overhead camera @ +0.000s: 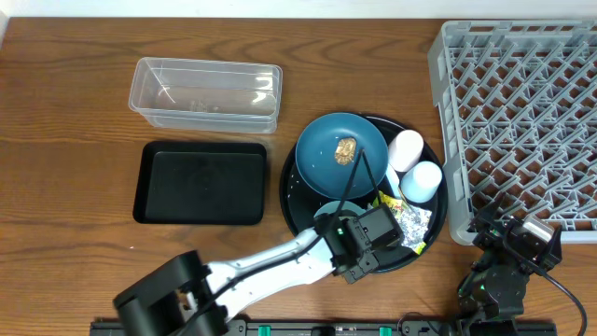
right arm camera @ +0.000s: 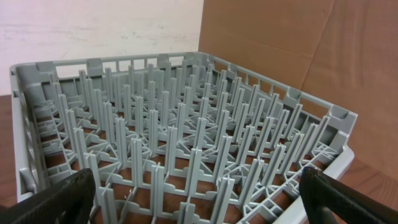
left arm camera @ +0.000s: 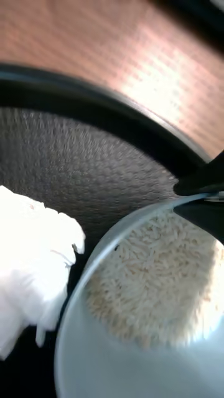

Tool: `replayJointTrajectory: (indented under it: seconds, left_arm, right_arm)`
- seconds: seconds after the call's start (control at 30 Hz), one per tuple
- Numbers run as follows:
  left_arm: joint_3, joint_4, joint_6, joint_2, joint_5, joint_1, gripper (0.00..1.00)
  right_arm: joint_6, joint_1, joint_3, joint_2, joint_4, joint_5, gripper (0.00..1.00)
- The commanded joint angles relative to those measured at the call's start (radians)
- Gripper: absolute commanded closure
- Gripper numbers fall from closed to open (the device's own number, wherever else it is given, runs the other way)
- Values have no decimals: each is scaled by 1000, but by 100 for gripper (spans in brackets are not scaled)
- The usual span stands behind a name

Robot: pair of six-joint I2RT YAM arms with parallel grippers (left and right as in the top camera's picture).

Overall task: Sort waste into correct bins and load items into the dishwasher rack
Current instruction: 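Grasp the rim of the light-blue rice bowl with the left gripper, then carry the rice bowl left over the black tray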

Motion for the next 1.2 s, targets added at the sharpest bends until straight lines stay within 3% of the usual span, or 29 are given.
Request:
replayJointTrajectory:
  seconds: [0.0,0.33,0.53,0.7,1.17]
  left_arm:
    - [14,-13,-21,-78,5,-1,94]
    - [14,-78,-26,-203,-58,7,94]
    - [14,-92,-59,-282,-65,84,94]
    - [14,-116,-59,-357,-17,221,94]
    - [13,-155,-45,-387,391,727,94]
  right_arm:
    - [-5,2,-1,-2,-7,14,1]
    - [-5,2,-1,-2,-7,14,1]
    - [-5,2,-1,-2,-7,14,1]
    - [-5,2,-1,-2,-7,14,1]
    - [-5,2,-1,-2,-7,14,1]
